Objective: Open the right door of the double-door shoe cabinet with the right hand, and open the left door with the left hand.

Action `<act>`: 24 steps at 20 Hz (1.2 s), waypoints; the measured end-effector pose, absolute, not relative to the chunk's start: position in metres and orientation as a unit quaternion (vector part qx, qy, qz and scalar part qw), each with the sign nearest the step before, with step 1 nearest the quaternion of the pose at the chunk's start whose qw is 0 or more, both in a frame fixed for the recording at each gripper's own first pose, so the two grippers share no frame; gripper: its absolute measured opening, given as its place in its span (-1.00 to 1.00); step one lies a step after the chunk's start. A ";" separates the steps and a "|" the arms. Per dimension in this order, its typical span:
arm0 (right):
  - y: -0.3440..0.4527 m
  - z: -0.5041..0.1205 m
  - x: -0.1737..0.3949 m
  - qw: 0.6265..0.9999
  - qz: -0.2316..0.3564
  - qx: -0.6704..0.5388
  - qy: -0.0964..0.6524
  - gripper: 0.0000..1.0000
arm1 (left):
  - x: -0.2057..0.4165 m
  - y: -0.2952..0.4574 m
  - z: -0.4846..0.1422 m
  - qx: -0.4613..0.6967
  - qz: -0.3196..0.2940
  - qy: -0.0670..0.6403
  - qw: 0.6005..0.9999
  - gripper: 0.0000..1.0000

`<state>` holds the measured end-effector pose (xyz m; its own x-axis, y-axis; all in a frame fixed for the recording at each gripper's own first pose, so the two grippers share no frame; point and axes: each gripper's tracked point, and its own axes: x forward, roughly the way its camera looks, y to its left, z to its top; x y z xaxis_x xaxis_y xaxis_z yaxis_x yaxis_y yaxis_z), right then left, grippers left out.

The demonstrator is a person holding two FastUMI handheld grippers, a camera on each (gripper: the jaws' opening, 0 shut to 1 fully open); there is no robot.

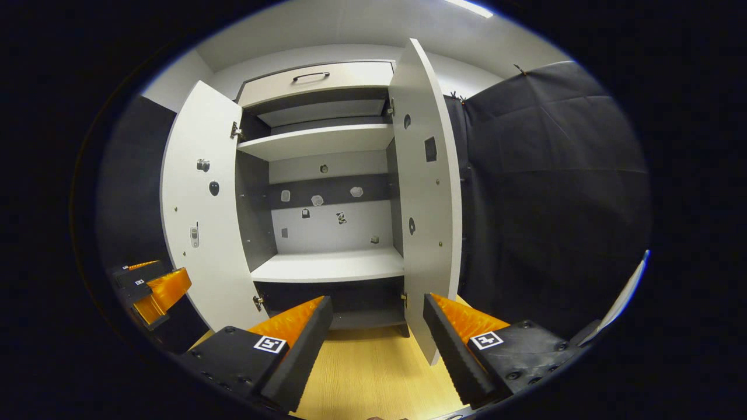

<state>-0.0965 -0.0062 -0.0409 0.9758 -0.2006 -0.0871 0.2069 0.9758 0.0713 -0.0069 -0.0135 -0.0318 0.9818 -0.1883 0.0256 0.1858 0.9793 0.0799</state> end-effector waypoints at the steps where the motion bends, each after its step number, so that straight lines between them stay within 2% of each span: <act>1: -0.008 -0.044 -0.096 0.993 -0.099 0.039 0.043 0.97 | -0.008 -0.012 -0.035 0.038 -0.087 -0.014 0.995 0.94; 8: -0.015 -0.029 -0.085 0.997 -0.059 0.040 0.032 0.96 | -0.016 0.001 -0.055 -0.052 -0.026 0.027 0.998 0.95; 14: -0.009 -0.019 -0.083 0.997 -0.047 0.062 0.015 0.96 | -0.011 0.005 -0.051 0.016 -0.040 0.024 0.999 0.90; 24: 0.010 -0.013 -0.081 0.997 -0.064 0.040 -0.009 0.96 | -0.011 0.007 -0.049 0.012 -0.042 0.015 0.999 0.90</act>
<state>-0.0814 0.0099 -0.0126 0.9917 -0.1281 0.0136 0.1266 0.9886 0.0820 -0.0115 0.0072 -0.0486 0.9961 -0.0830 -0.0310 0.0837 0.9962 0.0236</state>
